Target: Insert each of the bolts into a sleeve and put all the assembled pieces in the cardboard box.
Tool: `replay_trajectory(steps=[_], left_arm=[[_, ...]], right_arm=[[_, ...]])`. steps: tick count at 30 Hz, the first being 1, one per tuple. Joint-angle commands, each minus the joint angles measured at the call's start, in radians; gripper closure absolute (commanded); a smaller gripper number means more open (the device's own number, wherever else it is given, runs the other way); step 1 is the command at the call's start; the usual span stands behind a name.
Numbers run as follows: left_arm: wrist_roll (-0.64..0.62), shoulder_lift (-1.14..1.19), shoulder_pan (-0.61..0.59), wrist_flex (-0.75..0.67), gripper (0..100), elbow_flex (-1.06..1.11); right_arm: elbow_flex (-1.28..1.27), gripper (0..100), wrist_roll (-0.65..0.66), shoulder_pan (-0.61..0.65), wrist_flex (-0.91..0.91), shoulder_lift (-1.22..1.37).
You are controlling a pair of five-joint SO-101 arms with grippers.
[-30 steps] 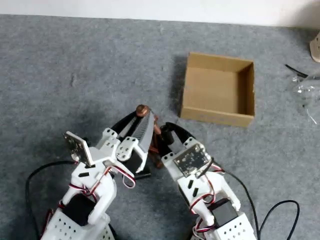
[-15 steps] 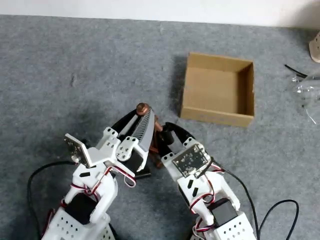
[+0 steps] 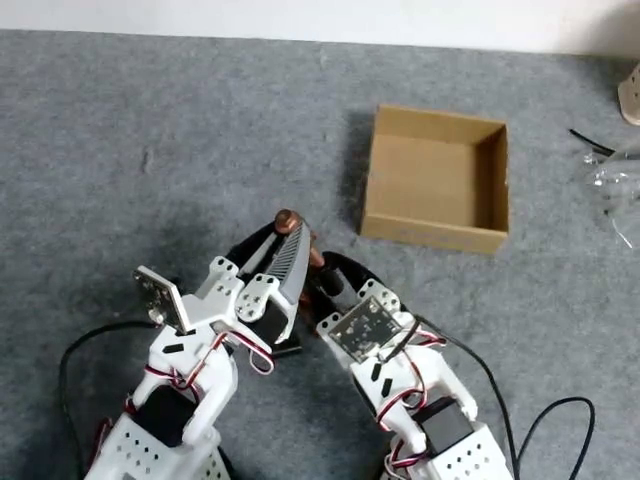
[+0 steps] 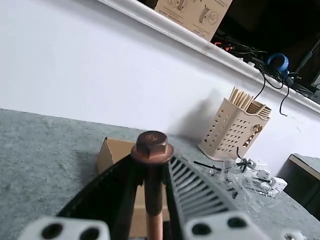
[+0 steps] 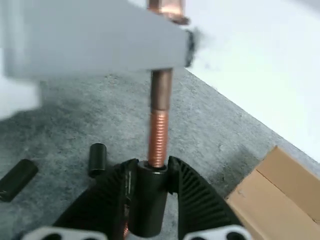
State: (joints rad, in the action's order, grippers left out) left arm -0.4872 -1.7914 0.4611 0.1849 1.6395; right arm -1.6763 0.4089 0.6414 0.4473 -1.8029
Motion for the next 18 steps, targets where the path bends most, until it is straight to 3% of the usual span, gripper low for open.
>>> replay_trajectory(steps=[1,5,12,18], left_arm=[[-0.031,-0.022,0.022,-0.023,99,-0.002],[-0.124,-0.022,0.002,-0.021,99,0.024],[-0.127,-0.027,0.007,0.121,99,-0.019],[-0.129,-0.024,0.007,0.14,99,0.002]], right_arm=[[-0.133,99.5,0.012,0.015,-0.001,-0.019],[-0.133,99.5,0.012,0.004,-0.001,-0.019],[-0.133,99.5,0.012,0.004,-0.002,-0.019],[-0.133,99.5,0.012,0.004,-0.004,-0.019]])
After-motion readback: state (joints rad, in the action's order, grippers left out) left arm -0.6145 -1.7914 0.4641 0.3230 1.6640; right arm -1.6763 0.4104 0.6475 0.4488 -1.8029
